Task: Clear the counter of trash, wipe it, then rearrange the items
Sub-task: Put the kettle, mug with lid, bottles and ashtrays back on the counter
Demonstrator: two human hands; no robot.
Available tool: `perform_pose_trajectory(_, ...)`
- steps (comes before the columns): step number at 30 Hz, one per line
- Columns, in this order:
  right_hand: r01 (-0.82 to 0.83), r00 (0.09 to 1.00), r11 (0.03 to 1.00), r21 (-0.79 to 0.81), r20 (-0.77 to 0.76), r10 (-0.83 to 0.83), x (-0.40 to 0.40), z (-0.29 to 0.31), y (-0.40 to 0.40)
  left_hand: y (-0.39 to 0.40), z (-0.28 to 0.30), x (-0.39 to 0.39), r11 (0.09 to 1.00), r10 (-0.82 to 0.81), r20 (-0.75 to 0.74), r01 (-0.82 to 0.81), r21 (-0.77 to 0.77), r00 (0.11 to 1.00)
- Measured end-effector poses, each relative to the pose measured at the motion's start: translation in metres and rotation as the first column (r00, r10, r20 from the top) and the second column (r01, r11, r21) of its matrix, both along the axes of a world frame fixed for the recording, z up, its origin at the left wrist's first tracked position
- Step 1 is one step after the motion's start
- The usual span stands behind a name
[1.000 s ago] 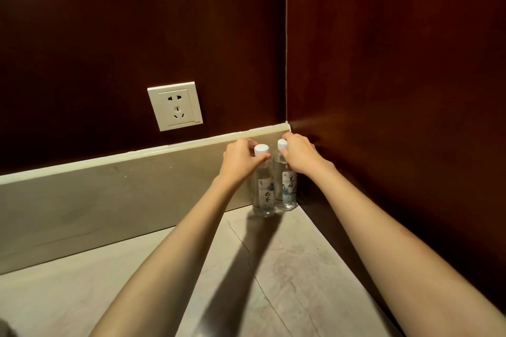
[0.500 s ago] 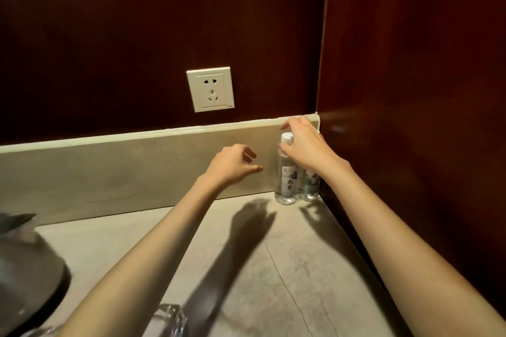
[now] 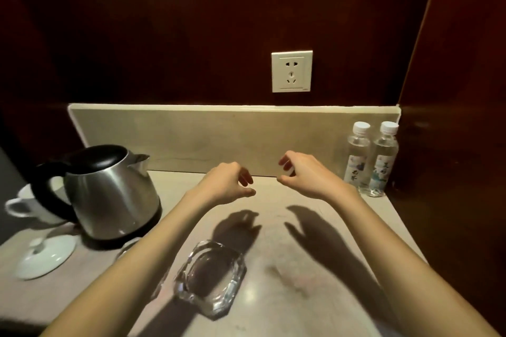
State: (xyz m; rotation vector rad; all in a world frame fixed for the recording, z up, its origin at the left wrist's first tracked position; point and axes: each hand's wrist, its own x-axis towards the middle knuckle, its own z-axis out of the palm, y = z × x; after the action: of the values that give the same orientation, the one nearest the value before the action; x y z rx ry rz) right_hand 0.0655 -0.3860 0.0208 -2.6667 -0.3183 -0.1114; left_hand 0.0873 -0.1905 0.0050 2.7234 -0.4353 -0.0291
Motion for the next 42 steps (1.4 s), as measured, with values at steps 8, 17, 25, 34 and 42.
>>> perform_pose_trajectory(8,-0.135,0.990,0.990,-0.042,-0.046,0.133,-0.015,-0.010,0.073,0.068,-0.005,-0.034,0.999,0.051,-0.019,-0.051,-0.004,0.999)
perform_pose_trajectory(17,-0.251,0.968,0.967,-0.052,-0.047,0.248,-0.025,-0.020,0.169,0.162,-0.008,-0.062,0.992,0.110,-0.035,-0.112,-0.052,0.993)
perform_pose_trajectory(25,-0.322,0.947,0.939,-0.120,-0.049,0.318,-0.034,-0.026,0.238,0.238,-0.013,-0.084,0.994,0.060,-0.093,-0.068,-0.084,0.994)
perform_pose_trajectory(34,-0.406,0.914,0.888,-0.216,-0.086,0.397,-0.042,-0.023,0.305,0.347,0.003,-0.084,0.976,0.157,-0.125,-0.174,-0.133,0.980)
perform_pose_trajectory(42,-0.424,0.906,0.880,-0.213,-0.088,0.415,-0.047,-0.030,0.358,0.432,-0.007,-0.055,0.826,0.563,0.165,-0.557,-0.085,0.810)
